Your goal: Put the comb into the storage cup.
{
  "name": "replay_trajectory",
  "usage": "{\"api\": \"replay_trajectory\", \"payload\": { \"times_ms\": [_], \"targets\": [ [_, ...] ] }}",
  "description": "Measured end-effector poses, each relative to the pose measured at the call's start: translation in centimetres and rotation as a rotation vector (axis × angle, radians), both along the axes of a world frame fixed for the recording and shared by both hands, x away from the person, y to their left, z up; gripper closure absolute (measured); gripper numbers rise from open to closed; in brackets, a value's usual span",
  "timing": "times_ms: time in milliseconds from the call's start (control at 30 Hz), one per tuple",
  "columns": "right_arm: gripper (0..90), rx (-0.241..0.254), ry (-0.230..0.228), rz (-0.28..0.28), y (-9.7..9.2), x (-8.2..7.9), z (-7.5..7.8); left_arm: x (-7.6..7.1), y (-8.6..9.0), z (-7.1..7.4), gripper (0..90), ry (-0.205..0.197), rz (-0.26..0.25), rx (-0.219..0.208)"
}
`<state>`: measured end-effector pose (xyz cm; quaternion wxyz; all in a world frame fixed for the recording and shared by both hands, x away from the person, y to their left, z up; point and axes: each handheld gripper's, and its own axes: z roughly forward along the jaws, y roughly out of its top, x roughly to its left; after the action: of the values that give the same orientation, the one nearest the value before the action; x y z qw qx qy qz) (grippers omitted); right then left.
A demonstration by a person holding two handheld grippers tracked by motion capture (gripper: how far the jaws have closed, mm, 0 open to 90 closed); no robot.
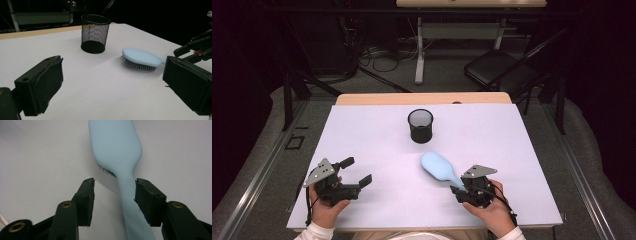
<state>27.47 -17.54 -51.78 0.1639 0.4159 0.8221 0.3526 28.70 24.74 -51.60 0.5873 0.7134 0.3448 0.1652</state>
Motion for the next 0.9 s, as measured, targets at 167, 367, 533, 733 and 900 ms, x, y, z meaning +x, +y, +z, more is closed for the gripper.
{"api": "replay_trajectory", "payload": {
  "times_ms": [167,367,533,733,900],
  "targets": [
    [45.6,0.010,-0.018,0.012,-0.3,0.1,0.2,0.0,0.0,0.0,2.9,0.000,0.000,0.000],
    [41.8,0.024,-0.041,0.007,-0.8,0.3,0.4,0.0,0.0,0.0,3.2,0.001,-0.001,-0.001],
    [40.0,0.028,-0.054,0.015,-1.1,0.3,0.6,0.0,0.0,0.0,3.3,0.002,-0.001,0.000],
    [36.2,0.021,-0.048,0.001,-1.2,0.5,0.7,0.0,0.0,0.0,3.4,0.002,-0.001,-0.001],
    [30.2,0.001,-0.019,0.007,-1.3,0.9,0.7,0.1,0.0,0.0,3.4,0.003,-0.003,-0.001]
  ]
}}
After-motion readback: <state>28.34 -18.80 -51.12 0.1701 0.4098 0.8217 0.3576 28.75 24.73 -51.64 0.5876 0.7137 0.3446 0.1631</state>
